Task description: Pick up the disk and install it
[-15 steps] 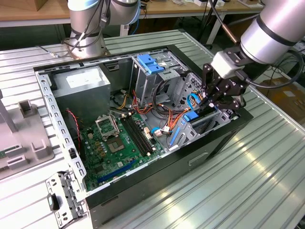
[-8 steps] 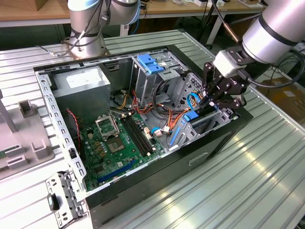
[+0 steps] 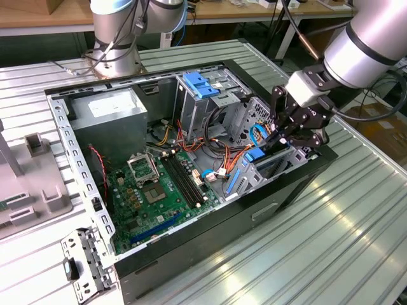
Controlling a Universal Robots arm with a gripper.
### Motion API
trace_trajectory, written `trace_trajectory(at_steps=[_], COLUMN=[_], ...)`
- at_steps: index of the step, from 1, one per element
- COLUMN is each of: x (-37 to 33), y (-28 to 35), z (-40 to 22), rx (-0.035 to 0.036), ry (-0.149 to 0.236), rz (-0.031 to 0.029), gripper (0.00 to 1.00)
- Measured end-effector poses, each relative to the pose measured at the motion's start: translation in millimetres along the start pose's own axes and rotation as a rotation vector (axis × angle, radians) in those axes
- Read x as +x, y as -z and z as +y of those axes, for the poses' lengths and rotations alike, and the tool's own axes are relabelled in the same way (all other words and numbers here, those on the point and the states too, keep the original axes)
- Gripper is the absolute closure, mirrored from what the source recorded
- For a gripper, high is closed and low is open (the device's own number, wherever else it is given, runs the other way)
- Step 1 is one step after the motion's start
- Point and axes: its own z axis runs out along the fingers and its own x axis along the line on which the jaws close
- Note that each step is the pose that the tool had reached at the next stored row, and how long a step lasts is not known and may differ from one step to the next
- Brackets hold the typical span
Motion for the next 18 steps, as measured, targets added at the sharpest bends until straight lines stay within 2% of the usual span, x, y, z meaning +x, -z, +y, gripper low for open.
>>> trace_trajectory(at_steps=[6,7,8,9,11,14,16,17,18], x=[0.2,0.2,0.2,0.2,0.1,-1.4,-1.7,-3.1,-3.5], y=[-0.5,-0.5,-0.4,-0.4,0.2,8.1,8.5,8.4,8.2], z=[-0.1,0.0,0.0,0.0,0.0,0.3,0.4,0.3,0.3], rx=[0.0001,0.0,0.0,0.0,0.0,0.0,0.0,0.0,0.0], ry=[0.0,0.0,0.0,0.0,0.0,0.0,0.0,0.0,0.0], rz=[-0.0006,-0.0006,-0.0004,-0.0003,0.0001,-0.0002,-0.0014,-0.0012,-0.0015], gripper=[0.83,0.77,0.77,0.7,0.7,0.7,0.7,0.71,0.78])
